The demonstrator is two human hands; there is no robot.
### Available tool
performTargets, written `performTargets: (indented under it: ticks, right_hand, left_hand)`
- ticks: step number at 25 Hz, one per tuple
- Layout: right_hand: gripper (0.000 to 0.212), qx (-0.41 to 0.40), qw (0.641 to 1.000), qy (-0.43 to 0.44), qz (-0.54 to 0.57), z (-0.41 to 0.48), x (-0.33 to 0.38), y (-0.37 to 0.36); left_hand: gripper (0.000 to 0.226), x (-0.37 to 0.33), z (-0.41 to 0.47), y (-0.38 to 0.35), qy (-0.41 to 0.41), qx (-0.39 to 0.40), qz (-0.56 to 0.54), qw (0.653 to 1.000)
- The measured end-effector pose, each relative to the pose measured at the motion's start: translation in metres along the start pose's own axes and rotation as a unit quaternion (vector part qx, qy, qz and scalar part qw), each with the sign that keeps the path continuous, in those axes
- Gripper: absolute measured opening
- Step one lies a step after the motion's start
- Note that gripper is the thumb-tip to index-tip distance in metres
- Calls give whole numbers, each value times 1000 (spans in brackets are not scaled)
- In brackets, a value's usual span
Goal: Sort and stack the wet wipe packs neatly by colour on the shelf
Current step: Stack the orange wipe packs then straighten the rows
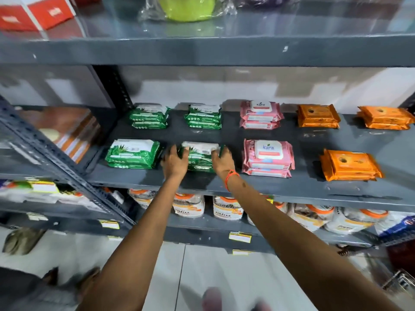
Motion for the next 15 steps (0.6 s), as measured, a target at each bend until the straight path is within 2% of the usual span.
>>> performTargets:
  ticks: [2,5,9,13,15]
  right_hand:
    - [58,0,999,-38,8,0,-13,-14]
    - [61,-13,999,-42,14,2,-13,-21]
    - [61,-15,998,-56,12,3,-13,-23]
    - [53,-13,999,-45,-13,-5,-4,-4]
    - [42,-25,999,-10,-32,-15,12,17]
  left_hand:
    - [53,12,8,-12,26,61,-53,996]
    - [51,14,14,-11,36,66,-109,991]
    - [51,14,17,-10,35,71,-108,991]
    - [56,2,6,8,19,51,-33,998]
    - [52,-21,-7,35,-57,-18,64,996]
Point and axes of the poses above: each hand's wrist, its own z-axis towards the middle knuckle, its own y-axis out of the back of the hand, x = y × z, the point moved 10 cm from there along z, towards the middle knuckle, and after that the axes turned 5 degrees about -x, right-handed, at the moved point
